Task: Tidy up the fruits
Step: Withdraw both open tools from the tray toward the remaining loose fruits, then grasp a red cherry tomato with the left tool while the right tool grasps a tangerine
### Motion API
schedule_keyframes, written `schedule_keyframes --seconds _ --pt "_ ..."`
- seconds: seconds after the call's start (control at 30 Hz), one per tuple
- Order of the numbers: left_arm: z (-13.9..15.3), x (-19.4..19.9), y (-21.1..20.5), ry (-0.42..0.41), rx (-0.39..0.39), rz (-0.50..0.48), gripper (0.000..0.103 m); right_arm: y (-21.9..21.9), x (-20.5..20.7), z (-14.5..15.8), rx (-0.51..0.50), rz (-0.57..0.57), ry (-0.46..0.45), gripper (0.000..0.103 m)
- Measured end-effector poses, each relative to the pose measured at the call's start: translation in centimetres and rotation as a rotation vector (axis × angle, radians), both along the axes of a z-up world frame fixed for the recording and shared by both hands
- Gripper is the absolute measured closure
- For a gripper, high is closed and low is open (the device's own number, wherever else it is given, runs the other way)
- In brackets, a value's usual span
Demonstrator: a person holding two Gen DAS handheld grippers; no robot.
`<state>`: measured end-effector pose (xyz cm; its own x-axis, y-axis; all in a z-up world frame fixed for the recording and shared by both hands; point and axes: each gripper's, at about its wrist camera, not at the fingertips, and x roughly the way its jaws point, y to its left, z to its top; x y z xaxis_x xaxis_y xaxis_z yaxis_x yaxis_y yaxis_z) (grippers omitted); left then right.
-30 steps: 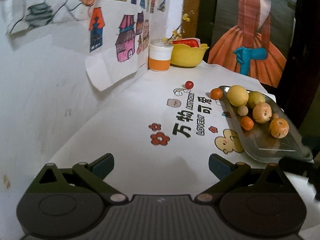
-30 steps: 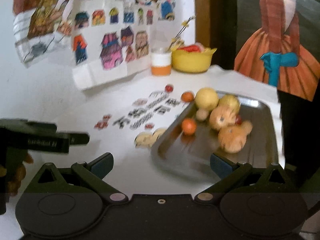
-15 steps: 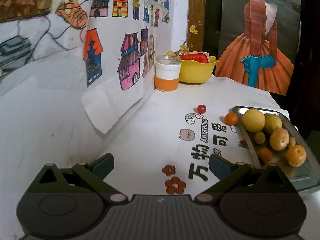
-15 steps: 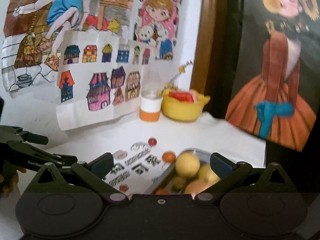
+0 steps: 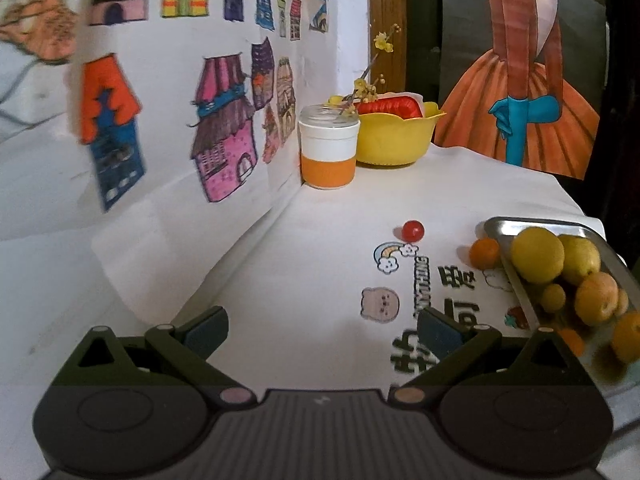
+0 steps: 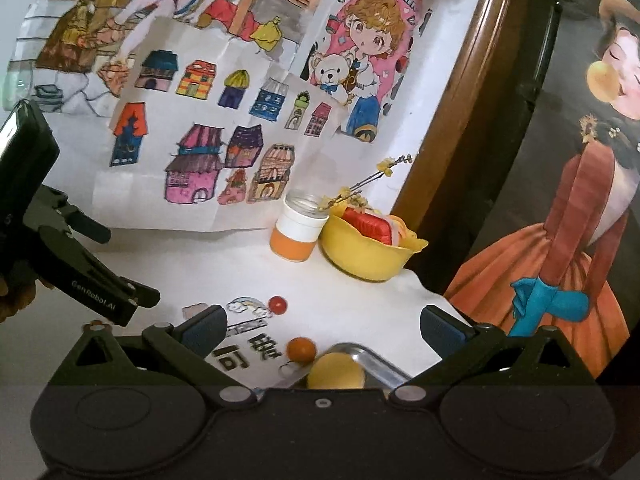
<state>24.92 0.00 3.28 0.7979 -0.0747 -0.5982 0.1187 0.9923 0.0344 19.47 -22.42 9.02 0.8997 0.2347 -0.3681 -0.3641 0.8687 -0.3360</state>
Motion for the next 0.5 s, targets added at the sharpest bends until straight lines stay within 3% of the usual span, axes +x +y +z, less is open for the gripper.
schedule_keyframes --seconds 0.13,0.5 --pt "-0.3 1.8 -0.8 -0.008 0.011 -0.011 0.000 -0.9 2.7 -0.2 0.042 0.035 0.010 0.001" --pt "-1.0 7.0 -2.1 -0.002 -0.056 -0.068 0.000 -0.7 9.4 -5.4 -0.004 0.114 0.226 0.001"
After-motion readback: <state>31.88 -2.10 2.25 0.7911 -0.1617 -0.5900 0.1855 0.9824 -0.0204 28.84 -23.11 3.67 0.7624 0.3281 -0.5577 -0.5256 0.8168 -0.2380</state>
